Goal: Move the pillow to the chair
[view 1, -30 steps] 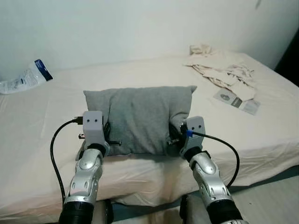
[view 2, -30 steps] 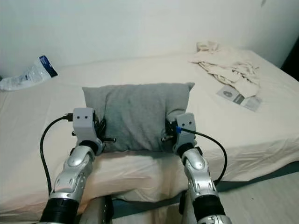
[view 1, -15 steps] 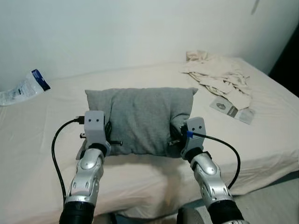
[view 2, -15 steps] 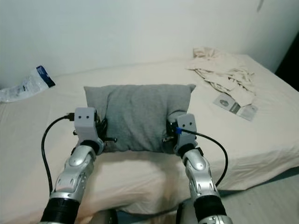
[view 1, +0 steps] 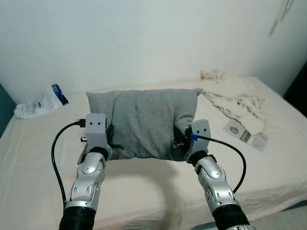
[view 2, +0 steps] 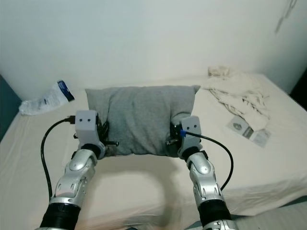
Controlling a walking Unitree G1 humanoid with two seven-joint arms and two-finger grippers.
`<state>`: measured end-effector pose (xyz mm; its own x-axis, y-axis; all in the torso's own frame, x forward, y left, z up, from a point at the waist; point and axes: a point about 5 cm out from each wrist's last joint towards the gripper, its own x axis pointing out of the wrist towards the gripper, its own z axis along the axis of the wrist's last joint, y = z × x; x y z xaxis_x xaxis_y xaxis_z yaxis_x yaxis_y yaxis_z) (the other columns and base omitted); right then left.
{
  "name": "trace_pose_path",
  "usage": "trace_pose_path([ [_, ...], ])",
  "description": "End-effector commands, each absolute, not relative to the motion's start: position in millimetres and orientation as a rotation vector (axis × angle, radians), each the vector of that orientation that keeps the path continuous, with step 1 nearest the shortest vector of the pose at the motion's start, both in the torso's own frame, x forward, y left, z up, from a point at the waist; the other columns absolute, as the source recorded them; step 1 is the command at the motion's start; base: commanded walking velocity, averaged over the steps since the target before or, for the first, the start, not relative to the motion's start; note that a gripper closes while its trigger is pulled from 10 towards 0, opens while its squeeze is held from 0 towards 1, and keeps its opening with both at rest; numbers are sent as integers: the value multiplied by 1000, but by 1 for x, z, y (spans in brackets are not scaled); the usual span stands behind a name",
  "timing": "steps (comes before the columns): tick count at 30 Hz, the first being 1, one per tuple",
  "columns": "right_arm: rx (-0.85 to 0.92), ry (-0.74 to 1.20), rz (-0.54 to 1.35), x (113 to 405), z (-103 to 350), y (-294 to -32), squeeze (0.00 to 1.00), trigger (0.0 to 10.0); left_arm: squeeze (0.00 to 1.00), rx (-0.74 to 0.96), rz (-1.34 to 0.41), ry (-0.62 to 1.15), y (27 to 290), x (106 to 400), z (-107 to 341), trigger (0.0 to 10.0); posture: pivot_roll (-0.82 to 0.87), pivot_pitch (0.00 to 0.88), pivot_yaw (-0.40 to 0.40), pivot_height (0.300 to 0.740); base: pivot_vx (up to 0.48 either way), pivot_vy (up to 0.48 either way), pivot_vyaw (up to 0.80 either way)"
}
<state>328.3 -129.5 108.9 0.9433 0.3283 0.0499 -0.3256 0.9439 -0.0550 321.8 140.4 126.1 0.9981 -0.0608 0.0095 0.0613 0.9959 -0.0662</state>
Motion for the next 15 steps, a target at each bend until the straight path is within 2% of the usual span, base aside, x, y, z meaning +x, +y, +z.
trace_pose_path([
  [1,-55,-88,420,328,113,-112,0,10000,0,-66,-113,-55,129,324,135,10000,72,26,4,721,0,0,0],
  [6,-4,-90,413,325,110,-114,0,10000,0,-68,-96,-28,135,323,128,10000,71,27,5,731,0,0,0],
  [15,-13,5,337,320,85,-126,0,10000,0,-34,-64,78,148,317,99,10000,69,34,0,731,0,0,0],
])
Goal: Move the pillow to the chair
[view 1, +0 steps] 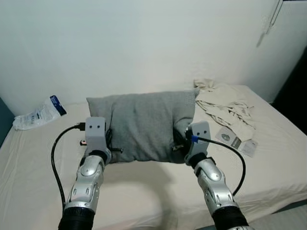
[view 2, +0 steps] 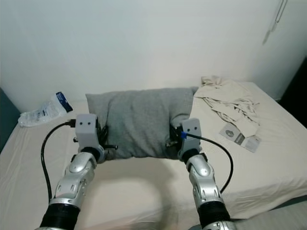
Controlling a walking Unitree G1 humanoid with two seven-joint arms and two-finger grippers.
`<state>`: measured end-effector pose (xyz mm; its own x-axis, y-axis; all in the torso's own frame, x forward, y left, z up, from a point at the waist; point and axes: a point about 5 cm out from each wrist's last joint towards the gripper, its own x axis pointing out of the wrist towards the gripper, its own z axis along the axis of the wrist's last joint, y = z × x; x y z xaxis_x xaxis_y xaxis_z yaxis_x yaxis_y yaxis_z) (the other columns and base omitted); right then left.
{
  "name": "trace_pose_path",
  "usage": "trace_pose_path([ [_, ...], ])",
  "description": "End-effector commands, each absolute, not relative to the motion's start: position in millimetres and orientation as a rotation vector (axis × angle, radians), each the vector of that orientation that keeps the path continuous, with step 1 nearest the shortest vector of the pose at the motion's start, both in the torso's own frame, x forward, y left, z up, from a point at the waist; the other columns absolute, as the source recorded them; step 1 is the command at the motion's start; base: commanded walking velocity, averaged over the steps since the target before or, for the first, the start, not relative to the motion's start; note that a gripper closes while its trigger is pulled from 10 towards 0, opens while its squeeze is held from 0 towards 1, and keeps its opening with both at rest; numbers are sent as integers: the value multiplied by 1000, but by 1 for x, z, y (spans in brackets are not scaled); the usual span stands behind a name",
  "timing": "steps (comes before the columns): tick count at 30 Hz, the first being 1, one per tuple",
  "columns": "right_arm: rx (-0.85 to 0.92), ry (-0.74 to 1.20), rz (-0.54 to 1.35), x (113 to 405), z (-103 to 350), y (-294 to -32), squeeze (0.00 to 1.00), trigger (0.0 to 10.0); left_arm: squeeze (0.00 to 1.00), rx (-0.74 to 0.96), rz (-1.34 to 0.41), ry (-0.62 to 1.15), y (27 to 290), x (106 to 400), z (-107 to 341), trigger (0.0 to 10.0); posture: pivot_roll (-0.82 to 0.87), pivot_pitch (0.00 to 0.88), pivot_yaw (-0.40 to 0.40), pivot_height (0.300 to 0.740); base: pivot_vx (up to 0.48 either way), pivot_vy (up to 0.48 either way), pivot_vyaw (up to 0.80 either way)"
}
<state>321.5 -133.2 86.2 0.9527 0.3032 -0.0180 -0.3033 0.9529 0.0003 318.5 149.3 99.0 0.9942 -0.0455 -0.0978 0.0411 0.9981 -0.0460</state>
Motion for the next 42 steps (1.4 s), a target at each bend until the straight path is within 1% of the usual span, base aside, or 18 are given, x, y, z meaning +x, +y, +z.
trace_pose_path([
  [1,-28,23,316,318,78,-131,0,10000,0,-7,-54,107,152,314,90,10000,71,33,-3,731,0,0,0],
  [4,-46,37,311,316,73,-133,0,10000,0,20,-53,130,154,311,82,10000,69,36,-4,731,0,0,0],
  [6,-38,80,308,311,63,-135,0,10000,0,33,-57,150,155,307,72,10000,69,37,-4,731,0,0,0],
  [10,-44,124,302,305,50,-136,0,10000,0,43,-56,146,155,305,70,10000,76,41,-7,731,0,0,0],
  [23,-53,127,314,304,46,-133,0,10000,0,40,-73,136,146,304,66,10000,78,48,-9,731,0,0,0],
  [30,-50,133,321,304,45,-132,0,10000,0,46,-72,133,144,305,66,10000,75,54,-8,731,0,0,-785],
  [34,-50,145,326,302,42,-131,0,10000,0,99,-73,151,144,305,63,10000,73,53,-11,731,0,0,-800],
  [42,-47,159,334,304,41,-130,0,10000,0,85,-49,144,146,309,66,10000,79,48,-13,731,0,0,-800],
])
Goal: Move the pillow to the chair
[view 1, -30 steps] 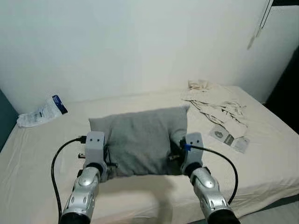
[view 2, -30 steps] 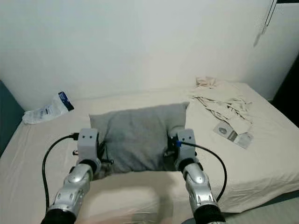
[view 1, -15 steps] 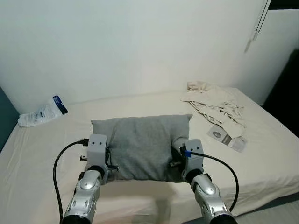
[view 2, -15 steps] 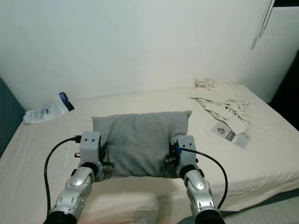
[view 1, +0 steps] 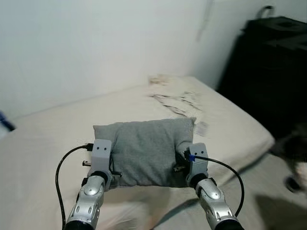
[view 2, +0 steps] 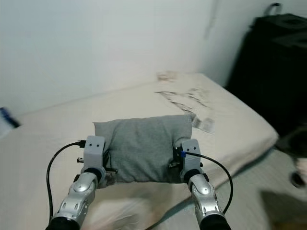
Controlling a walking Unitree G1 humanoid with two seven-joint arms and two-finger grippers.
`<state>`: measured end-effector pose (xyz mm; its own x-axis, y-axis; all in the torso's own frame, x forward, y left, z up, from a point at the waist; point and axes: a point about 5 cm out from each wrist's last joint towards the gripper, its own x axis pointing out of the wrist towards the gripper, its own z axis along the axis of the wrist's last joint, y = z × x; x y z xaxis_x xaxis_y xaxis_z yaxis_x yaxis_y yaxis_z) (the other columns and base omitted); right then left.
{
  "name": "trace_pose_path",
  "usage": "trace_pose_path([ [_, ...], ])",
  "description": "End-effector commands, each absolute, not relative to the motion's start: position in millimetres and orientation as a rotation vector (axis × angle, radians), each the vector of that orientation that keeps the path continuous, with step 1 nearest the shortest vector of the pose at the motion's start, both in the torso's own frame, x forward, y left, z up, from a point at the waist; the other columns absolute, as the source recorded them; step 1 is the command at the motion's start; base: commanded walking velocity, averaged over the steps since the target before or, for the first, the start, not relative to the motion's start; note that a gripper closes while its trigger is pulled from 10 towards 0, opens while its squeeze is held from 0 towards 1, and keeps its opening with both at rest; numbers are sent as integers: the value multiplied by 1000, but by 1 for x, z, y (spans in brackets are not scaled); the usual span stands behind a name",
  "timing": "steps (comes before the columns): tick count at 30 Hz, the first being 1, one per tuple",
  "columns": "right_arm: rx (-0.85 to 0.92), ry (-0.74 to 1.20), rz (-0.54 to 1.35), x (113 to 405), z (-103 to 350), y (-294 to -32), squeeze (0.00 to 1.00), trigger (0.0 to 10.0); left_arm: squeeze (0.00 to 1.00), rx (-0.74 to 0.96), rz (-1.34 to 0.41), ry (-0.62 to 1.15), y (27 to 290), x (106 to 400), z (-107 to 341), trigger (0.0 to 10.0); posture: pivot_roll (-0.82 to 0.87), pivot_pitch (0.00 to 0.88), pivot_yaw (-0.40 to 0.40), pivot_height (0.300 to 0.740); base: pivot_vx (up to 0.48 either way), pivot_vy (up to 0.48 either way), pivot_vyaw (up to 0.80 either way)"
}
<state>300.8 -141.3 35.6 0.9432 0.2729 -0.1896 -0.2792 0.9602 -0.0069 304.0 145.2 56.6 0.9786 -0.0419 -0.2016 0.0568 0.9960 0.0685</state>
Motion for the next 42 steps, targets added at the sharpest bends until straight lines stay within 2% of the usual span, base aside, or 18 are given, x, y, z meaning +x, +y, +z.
trace_pose_path([
  [1,-46,159,334,305,42,-129,0,10000,0,85,-48,144,146,309,66,10000,78,47,-11,731,0,0,-800],
  [42,-63,176,343,310,42,-121,0,10000,0,31,31,162,158,310,64,10000,82,44,-32,731,0,0,-800],
])
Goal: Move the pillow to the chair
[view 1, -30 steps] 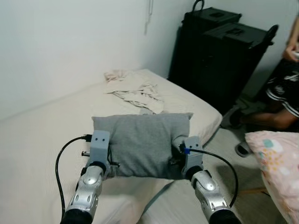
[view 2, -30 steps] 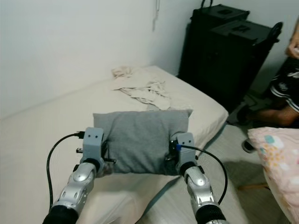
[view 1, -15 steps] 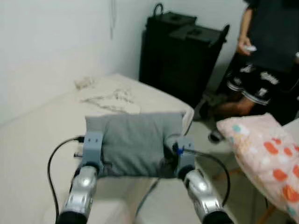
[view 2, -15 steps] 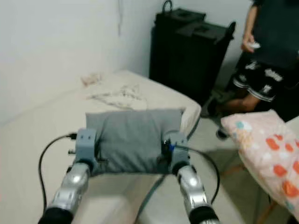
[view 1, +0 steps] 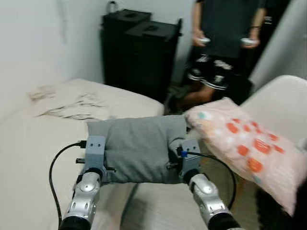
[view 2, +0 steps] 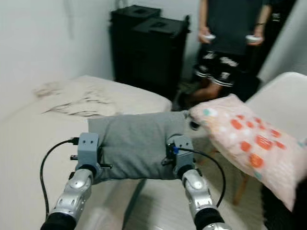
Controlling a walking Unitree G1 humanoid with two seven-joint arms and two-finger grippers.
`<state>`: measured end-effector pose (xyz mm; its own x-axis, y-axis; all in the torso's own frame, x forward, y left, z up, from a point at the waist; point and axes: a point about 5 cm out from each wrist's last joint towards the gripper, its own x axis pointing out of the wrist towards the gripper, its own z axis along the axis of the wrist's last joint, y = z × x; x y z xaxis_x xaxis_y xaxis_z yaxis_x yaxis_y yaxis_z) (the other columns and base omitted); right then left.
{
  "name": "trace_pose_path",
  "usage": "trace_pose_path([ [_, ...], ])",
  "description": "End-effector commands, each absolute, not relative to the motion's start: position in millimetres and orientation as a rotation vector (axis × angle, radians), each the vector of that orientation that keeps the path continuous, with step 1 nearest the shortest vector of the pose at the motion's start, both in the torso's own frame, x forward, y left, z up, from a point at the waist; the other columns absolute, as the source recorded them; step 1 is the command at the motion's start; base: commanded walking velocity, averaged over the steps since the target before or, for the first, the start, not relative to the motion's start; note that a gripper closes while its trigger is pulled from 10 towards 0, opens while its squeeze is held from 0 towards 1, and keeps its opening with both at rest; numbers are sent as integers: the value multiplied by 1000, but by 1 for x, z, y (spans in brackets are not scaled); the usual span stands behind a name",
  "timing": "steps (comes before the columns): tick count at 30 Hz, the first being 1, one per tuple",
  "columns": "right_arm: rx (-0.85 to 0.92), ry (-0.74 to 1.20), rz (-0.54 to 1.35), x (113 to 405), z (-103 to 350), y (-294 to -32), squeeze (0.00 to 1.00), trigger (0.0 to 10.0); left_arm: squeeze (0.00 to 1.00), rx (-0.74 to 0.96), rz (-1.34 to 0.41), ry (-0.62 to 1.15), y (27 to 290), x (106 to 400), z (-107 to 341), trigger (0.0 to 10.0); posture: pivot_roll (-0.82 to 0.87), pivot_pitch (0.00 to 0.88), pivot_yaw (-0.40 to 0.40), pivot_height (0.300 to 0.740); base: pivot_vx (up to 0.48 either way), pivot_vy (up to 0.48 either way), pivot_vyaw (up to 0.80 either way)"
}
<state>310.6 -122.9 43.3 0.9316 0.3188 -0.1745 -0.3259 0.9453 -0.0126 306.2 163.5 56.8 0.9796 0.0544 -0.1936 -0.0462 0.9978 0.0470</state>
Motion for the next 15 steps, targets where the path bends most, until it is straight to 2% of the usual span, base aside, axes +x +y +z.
trace_pose_path([
  [1,-68,181,340,310,42,-122,0,10000,0,30,30,167,158,309,63,10000,83,46,-32,731,0,0,-800],
  [8,-117,262,277,305,27,-135,0,10000,0,108,-20,241,150,303,41,10000,81,52,-29,731,0,0,-800],
  [15,-118,268,244,300,22,-141,0,10000,0,7,15,247,151,306,45,10000,79,54,-22,731,0,0,-800],
])
